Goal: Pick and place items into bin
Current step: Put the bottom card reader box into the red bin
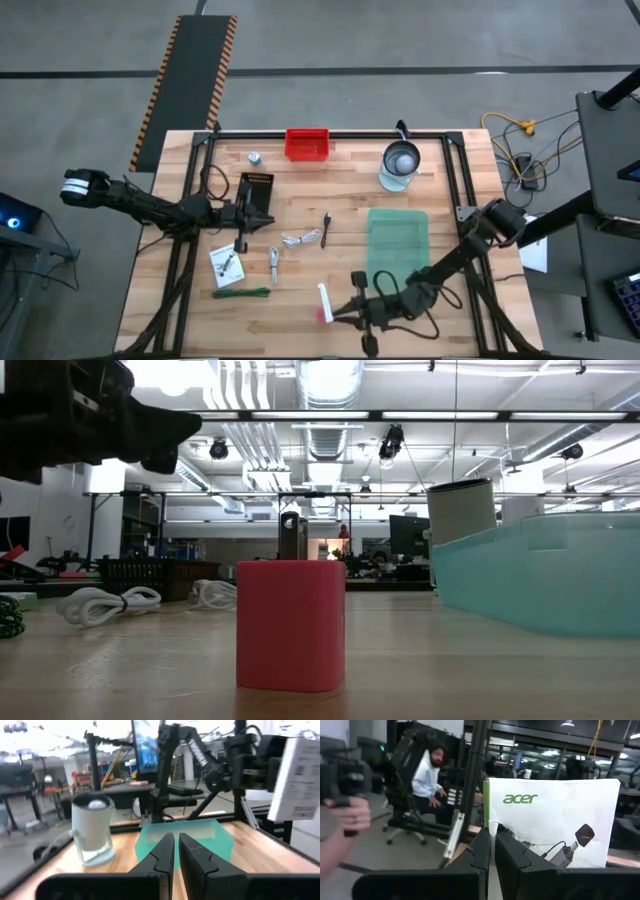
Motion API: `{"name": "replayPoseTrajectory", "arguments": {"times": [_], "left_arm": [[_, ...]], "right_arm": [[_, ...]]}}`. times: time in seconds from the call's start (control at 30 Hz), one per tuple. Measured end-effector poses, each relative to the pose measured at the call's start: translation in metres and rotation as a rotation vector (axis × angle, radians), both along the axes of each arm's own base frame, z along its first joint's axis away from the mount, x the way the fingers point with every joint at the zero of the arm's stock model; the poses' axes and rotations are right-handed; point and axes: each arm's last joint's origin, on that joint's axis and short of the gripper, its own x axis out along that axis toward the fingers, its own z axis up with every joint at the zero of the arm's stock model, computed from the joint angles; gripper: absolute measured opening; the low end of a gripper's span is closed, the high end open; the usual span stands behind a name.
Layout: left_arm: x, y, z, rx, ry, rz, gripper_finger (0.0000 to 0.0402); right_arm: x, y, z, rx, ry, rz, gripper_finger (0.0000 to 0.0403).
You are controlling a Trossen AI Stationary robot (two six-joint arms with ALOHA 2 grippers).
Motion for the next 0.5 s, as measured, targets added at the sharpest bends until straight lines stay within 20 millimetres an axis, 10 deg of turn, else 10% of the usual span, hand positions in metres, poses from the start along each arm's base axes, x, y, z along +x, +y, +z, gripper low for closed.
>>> {"name": "replayPoseTrajectory", "arguments": {"times": [0.5], "left_arm": [[0.027, -0.015, -0.001, 0.078, 0.082, -0.397, 0.0087]], "right_arm": [[0.016, -0.030, -0.006, -0.174, -0.012, 0.039, 0.0009]]}}
